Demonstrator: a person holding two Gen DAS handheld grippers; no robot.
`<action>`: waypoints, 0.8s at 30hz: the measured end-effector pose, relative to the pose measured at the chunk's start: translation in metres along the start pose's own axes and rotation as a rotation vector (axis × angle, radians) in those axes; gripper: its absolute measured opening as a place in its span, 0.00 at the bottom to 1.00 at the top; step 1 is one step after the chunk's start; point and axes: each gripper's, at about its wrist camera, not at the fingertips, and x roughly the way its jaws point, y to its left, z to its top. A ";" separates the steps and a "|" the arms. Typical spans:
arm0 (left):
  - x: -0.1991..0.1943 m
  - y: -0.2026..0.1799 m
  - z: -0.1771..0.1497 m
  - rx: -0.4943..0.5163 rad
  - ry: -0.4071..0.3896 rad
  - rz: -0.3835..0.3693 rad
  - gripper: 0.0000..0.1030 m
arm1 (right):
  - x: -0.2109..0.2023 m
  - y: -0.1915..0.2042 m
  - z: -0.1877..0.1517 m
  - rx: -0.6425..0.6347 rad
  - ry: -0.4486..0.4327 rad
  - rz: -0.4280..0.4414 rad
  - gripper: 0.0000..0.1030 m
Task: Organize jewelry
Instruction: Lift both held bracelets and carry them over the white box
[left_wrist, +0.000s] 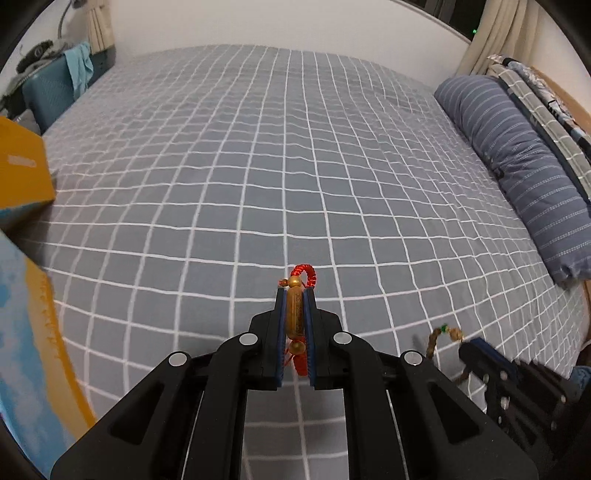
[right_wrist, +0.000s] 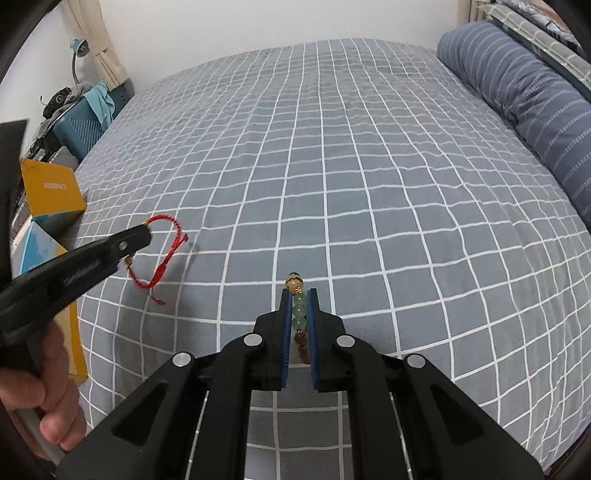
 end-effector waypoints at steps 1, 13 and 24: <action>-0.005 0.000 0.000 0.005 -0.004 0.010 0.08 | -0.003 0.001 0.001 -0.002 -0.006 0.001 0.07; -0.060 0.026 -0.012 -0.007 -0.040 0.036 0.08 | -0.030 0.018 0.017 -0.045 -0.064 0.014 0.07; -0.112 0.077 -0.015 -0.064 -0.096 0.086 0.08 | -0.045 0.065 0.033 -0.117 -0.098 0.066 0.07</action>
